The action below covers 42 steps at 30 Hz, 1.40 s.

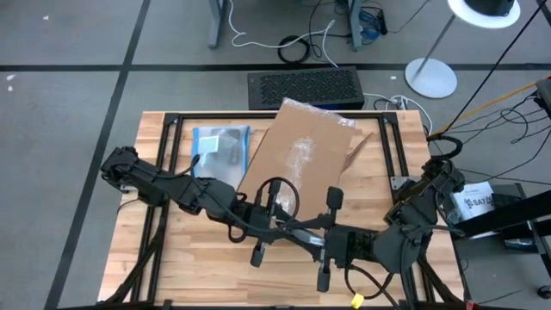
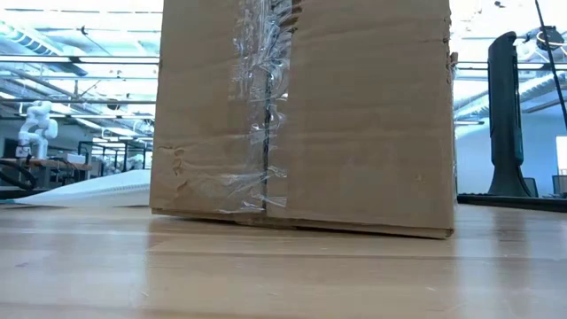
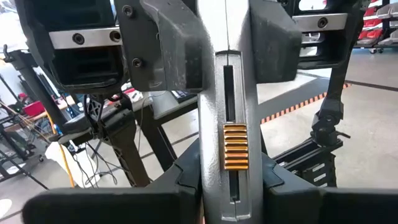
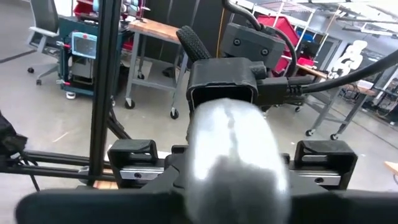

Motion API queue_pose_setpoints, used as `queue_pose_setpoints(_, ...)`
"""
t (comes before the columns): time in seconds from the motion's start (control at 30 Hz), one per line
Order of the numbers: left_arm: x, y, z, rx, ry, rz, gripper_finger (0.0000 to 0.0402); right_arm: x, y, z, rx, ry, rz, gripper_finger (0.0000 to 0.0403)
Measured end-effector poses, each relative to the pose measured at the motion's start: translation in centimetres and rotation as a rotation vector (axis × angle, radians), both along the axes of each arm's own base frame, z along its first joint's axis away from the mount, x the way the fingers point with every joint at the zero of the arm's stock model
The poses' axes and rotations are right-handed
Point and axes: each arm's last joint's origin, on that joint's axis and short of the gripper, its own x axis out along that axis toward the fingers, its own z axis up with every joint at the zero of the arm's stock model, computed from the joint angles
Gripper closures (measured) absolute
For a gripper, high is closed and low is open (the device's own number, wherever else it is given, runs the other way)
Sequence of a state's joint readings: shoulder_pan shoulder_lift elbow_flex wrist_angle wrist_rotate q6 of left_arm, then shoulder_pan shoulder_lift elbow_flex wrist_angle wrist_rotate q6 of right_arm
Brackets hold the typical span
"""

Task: Unpack boxes
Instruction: Break down box until it is fully flat

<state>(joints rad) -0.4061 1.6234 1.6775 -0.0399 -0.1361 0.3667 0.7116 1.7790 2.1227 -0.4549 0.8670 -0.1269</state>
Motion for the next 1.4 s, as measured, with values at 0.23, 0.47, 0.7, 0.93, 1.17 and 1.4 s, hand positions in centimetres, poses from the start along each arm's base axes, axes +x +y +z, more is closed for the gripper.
queue_pose_setpoints(0.23, 0.0, 0.0, -0.1, 0.013, 0.004, 0.001, 0.0341, -0.2, 0.4, 0.2, -0.012, -0.012, 0.024, 0.0268)
queue_pose_setpoints(0.47, 0.0, 0.1, -0.1, 0.019, 0.002, 0.005, 0.0341, -1.0, 1.2, 0.3, -0.075, -0.016, 0.005, 0.025)
queue_pose_setpoints(0.7, 0.1, 0.2, -0.1, 0.018, 0.001, 0.008, 0.0341, -1.1, 1.3, 0.6, -0.094, -0.034, 0.008, 0.0252)
queue_pose_setpoints(0.93, 0.1, 0.3, -0.2, 0.046, 0.006, 0.031, 0.0341, -1.1, 1.4, 1.1, -0.092, -0.066, 0.009, 0.0261)
queue_pose_setpoints(1.17, 0.1, 0.3, -0.2, 0.059, 0.005, 0.03, 0.0341, -1.0, 1.2, 1.1, -0.08, -0.07, 0.008, 0.0279)
queue_pose_setpoints(1.4, -0.1, -0.2, 0.1, 0.078, -0.03, 0.016, 0.0341, -1.0, 1.2, 0.9, -0.072, -0.059, 0.008, 0.0286)
